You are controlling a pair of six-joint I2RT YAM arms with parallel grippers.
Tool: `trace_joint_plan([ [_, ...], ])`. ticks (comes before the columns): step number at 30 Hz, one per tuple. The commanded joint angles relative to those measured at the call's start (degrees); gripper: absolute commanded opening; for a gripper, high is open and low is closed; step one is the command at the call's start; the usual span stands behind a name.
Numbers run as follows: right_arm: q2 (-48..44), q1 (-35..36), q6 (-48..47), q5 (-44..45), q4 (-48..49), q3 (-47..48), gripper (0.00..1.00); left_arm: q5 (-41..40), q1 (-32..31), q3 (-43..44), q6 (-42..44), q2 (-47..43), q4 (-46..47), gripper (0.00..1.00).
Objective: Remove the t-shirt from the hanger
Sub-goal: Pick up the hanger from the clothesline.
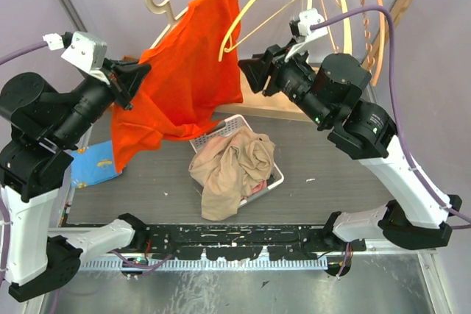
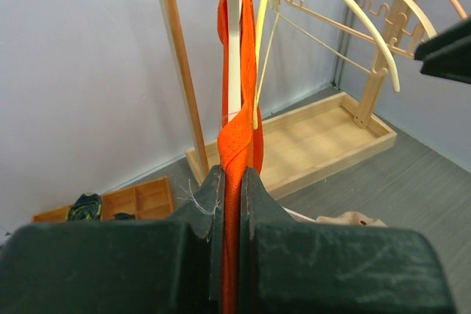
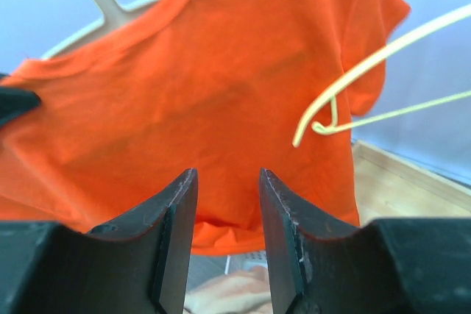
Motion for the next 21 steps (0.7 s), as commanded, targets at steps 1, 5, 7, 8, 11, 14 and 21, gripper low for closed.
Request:
trace_joint_plan([
  [1,2.2,0.3,-0.9,-3.6,5.8,5.4,0.45,5.0,0.1,3.0,-0.9,-0.5,-2.1,0.0],
  [5,3.4,0.2,-0.6,-3.5,5.9,6.5,0.45,7.5,0.1,3.4,-1.1,-0.7,-3.2,0.0],
  [7,3.2,0.2,-0.3,-3.6,6.3,6.3,0.45,8.3,0.0,3.5,-1.3,-0.9,-3.8,0.0],
  [8,3.1,0.3,0.0,-3.6,6.6,6.1,0.45,8.7,0.1,3.6,-1.5,-1.0,-4.1,0.0],
  [11,3.1,0.3,0.9,-5.7,7.4,6.0,0.45,10.3,0.0,3.7,-2.6,-0.9,-4.8,0.0],
  [14,3.5,0.3,2.6,-5.8,7.8,6.1,0.45,11.3,0.1,2.2,-4.1,-1.6,-3.6,0.0],
  [21,4.9,-1.6,8.6,-2.3,7.4,6.8,0.43,13.0,0.1,0.6,-6.0,-2.1,-1.3,0.0],
])
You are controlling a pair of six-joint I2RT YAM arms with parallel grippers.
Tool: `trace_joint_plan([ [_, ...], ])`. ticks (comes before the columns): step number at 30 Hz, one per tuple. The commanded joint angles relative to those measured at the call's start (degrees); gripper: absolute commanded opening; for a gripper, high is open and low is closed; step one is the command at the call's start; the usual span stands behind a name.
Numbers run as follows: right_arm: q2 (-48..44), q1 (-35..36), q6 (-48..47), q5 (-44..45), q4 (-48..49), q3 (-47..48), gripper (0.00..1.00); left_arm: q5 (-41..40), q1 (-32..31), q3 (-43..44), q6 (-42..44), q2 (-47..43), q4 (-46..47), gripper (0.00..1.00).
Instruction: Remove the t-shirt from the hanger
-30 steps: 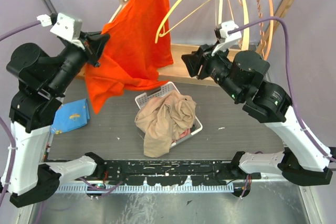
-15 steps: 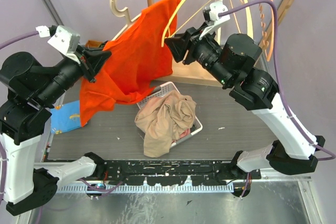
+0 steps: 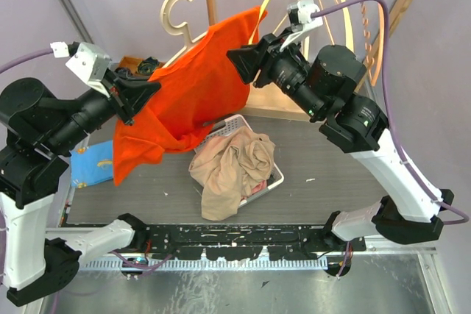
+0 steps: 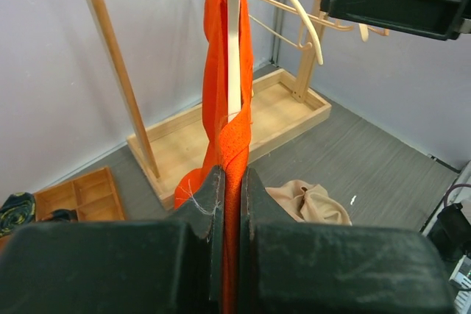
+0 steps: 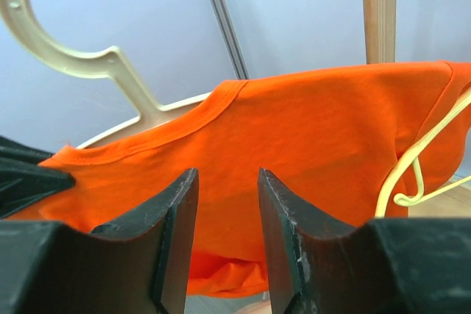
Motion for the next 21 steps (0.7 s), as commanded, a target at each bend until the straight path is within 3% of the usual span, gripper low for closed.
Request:
trace_joint_plan([
  [1,1.1,-1.8,5.2,1.7,3.2,2.5,0.43,3.1,0.1,0.3,-2.0,-0.6,4.8,0.0],
  [21,8.4,-3.5,11.8,-4.3,4.7,7.6,0.42,2.5,0.0,-1.6,-4.6,0.5,8.3,0.0],
])
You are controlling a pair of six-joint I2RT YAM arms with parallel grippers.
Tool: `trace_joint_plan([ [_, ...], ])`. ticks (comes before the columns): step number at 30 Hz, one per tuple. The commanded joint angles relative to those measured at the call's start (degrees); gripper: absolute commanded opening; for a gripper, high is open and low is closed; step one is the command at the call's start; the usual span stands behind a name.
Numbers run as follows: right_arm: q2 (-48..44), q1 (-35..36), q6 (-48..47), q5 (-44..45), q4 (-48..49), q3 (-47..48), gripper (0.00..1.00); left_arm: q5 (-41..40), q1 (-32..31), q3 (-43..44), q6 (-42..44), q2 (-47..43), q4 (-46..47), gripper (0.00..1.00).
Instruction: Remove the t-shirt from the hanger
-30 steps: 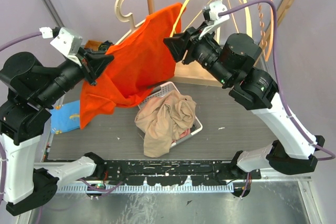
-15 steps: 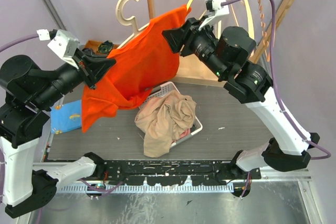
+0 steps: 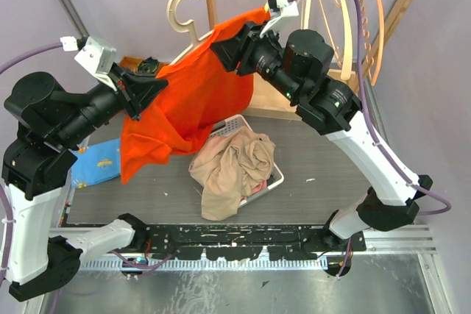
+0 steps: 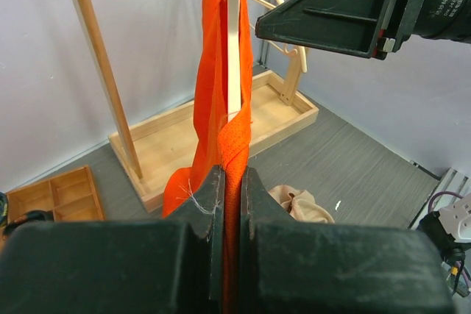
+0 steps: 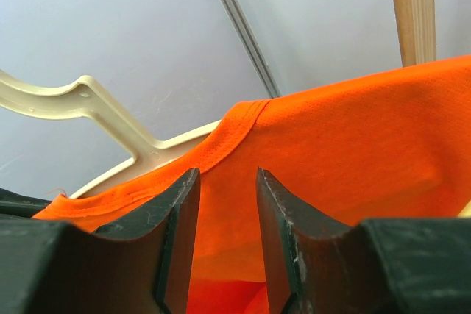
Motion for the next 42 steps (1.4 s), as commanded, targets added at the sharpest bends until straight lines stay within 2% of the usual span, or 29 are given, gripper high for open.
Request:
trace_joint_plan([
  [1,0.1,-0.3,2.6,-0.9,4.2,2.7,0.42,1.4,0.1,0.1,-0.8,-0.4,5.6,0.0],
  [13,2.9,-1.6,6.2,-1.8,7.0,3.5,0.36,3.0,0.0,-0.6,-0.4,-0.4,6.5,0.0],
  [23,3.2,-1.8,6.1,-1.8,8.2,2.5,0.01,2.6,0.1,-0.2,-1.5,0.4,8.0,0.0],
  [33,0.1,-1.8,5.2,-6.3,8.1,-1.4,0.0,-6.1,0.1,0.2,-2.6,2.9,9.1,0.0],
  [42,-1.2,-1.7,6.1,-12.2,7.3,-4.3,0.0,-9.8,0.0,-0.1,-3.7,4.6,9.8,0.0],
])
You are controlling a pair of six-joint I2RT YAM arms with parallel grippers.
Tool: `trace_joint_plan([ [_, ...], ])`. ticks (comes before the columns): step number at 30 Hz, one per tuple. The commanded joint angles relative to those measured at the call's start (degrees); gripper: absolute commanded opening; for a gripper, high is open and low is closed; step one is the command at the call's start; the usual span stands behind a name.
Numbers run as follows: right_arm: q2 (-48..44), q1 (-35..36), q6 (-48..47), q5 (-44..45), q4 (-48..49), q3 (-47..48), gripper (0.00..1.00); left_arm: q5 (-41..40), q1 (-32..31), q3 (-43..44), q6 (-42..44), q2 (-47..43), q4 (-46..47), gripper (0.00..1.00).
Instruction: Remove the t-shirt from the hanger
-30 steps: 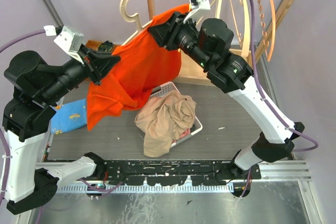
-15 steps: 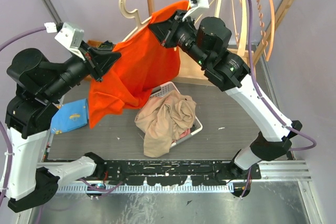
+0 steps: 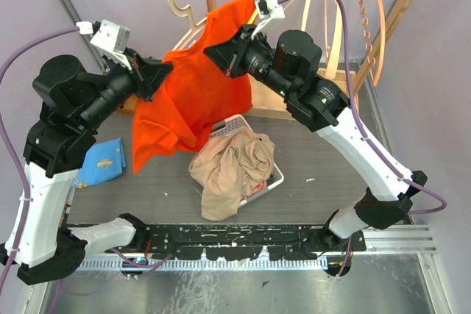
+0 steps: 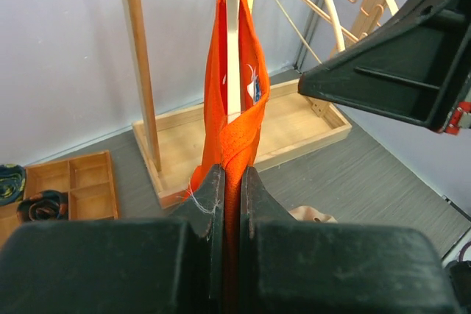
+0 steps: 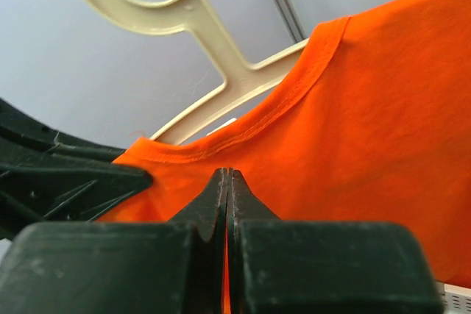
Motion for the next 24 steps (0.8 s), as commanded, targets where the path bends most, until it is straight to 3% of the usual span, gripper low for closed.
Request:
trace_joint_plan([
  [1,-2.7,0.3,0.7,-4.5,1.9,-0.8,0.01,-2.4,-0.1,0.5,-1.1,0.0,6.0,0.0],
  [4,-3.6,0.2,1.1,-2.0,1.3,-2.0,0.05,-2.4,-0.2,0.5,-1.1,0.3,6.7,0.0],
  [6,-4.5,0.2,0.5,-0.1,1.6,-2.4,0.26,-2.3,-0.1,0.2,-1.1,0.1,7.1,0.0],
  [9,-4.1,0.2,0.5,1.5,1.5,-1.2,0.39,-2.0,-0.1,-0.4,-0.7,-0.2,7.3,0.0],
  [13,-1.3,0.1,3.2,2.8,-0.4,3.4,0.45,-1.7,-0.2,-1.4,-0.4,-0.7,7.8,0.0],
  [24,4.6,0.0,6.6,7.3,-5.5,12.0,0.46,-0.9,-0.6,-2.7,1.8,-1.0,8.2,0.0],
])
